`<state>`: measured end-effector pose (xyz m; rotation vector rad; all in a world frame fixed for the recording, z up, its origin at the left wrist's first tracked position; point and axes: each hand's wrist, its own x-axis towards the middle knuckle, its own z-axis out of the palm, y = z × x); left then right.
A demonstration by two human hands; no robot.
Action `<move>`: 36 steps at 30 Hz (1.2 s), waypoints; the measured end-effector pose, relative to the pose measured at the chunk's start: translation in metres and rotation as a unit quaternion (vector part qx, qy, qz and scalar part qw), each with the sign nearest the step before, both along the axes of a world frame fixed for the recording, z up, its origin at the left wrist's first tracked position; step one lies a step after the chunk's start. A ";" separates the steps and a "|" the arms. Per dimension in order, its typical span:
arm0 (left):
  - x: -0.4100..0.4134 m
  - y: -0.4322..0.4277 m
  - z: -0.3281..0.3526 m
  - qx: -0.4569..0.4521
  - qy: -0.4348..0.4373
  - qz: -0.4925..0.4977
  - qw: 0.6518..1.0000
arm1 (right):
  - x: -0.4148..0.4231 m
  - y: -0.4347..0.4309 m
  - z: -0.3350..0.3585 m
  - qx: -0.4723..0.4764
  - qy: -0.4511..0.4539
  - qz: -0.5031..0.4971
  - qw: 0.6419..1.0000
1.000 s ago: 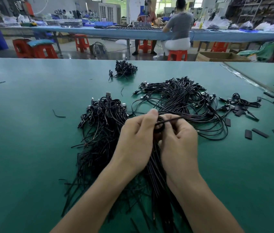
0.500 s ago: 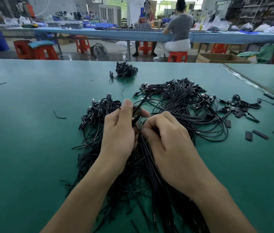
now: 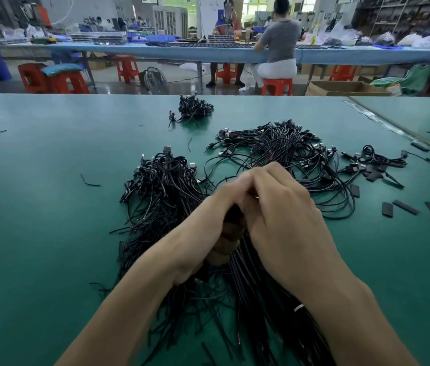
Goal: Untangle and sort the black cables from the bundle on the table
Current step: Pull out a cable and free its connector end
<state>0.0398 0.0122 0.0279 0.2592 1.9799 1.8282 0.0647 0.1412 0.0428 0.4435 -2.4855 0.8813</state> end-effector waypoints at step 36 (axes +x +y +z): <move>0.002 -0.005 0.005 0.072 -0.022 0.047 0.996 | -0.008 0.010 -0.004 -0.007 -0.010 0.023 1.000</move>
